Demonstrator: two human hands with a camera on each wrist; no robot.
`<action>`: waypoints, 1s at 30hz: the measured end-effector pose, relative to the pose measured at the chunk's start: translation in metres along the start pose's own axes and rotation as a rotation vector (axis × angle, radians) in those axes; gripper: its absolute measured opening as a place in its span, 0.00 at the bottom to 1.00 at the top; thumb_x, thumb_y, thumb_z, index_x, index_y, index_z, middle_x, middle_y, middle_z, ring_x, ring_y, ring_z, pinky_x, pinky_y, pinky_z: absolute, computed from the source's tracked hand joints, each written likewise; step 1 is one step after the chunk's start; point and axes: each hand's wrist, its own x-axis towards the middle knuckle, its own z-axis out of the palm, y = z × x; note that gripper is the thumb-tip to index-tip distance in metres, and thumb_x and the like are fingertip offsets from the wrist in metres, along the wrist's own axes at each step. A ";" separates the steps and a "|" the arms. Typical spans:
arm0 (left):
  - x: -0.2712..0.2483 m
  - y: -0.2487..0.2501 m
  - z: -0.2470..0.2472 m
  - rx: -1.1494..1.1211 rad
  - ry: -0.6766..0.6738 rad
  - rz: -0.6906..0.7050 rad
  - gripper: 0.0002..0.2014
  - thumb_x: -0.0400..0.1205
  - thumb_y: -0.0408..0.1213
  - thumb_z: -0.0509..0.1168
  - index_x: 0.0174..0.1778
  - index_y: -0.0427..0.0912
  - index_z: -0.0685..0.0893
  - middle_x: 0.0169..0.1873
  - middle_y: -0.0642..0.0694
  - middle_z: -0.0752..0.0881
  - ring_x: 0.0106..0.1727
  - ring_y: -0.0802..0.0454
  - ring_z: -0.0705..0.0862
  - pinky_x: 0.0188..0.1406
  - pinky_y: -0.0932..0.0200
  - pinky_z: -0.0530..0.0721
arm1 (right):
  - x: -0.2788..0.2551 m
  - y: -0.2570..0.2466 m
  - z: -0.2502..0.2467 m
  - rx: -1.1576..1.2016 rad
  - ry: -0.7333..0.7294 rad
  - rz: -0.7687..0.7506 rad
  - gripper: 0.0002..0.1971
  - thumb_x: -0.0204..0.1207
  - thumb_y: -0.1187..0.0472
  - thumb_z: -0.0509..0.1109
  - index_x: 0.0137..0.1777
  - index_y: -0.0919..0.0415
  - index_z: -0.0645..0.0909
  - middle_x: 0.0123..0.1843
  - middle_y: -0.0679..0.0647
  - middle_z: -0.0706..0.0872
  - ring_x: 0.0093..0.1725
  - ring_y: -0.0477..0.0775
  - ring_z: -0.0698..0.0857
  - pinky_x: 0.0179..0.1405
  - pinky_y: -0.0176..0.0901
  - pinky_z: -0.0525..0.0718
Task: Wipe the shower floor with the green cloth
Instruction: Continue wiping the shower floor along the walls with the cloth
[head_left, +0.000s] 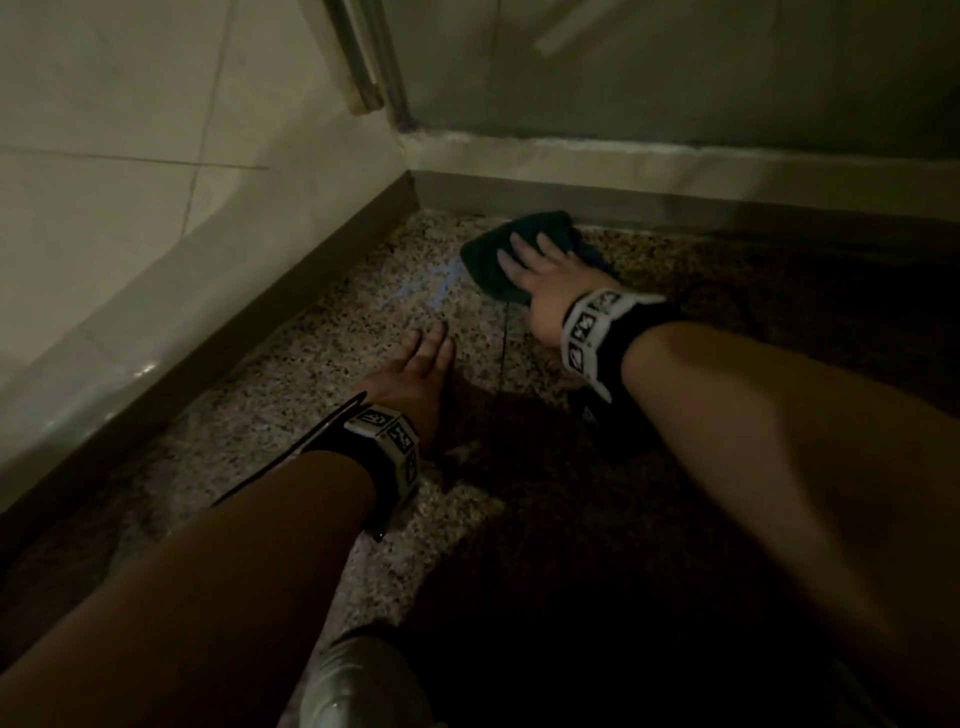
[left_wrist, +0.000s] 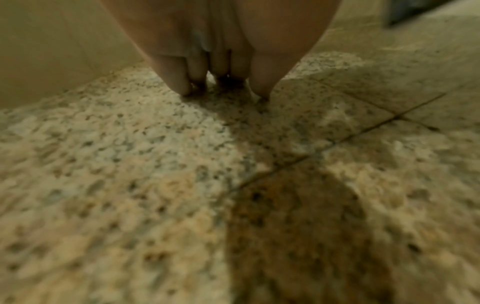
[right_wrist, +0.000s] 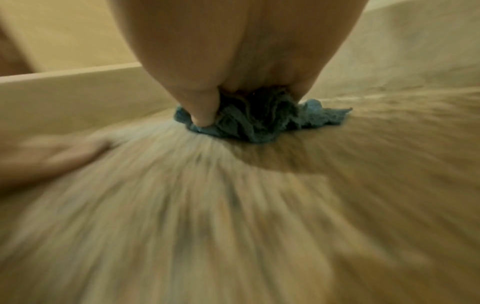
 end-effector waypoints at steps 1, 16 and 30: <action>0.001 -0.001 0.000 0.007 0.003 0.006 0.39 0.85 0.34 0.53 0.81 0.49 0.31 0.79 0.51 0.25 0.82 0.49 0.33 0.77 0.50 0.61 | 0.005 -0.001 -0.006 0.016 -0.004 0.010 0.37 0.84 0.67 0.54 0.83 0.47 0.35 0.83 0.46 0.29 0.83 0.54 0.34 0.82 0.52 0.42; -0.005 -0.020 0.002 -0.112 -0.004 0.031 0.35 0.86 0.35 0.53 0.83 0.51 0.37 0.81 0.54 0.32 0.83 0.54 0.38 0.80 0.55 0.52 | -0.030 -0.031 0.049 -0.097 -0.098 -0.037 0.41 0.81 0.67 0.58 0.83 0.47 0.35 0.83 0.45 0.28 0.82 0.55 0.31 0.82 0.50 0.40; 0.013 -0.062 0.027 -0.186 0.008 0.066 0.35 0.86 0.44 0.56 0.80 0.68 0.39 0.80 0.60 0.31 0.83 0.50 0.41 0.79 0.42 0.59 | 0.029 -0.057 -0.021 -0.002 -0.036 0.044 0.37 0.85 0.60 0.57 0.84 0.53 0.35 0.84 0.52 0.30 0.83 0.62 0.36 0.79 0.68 0.50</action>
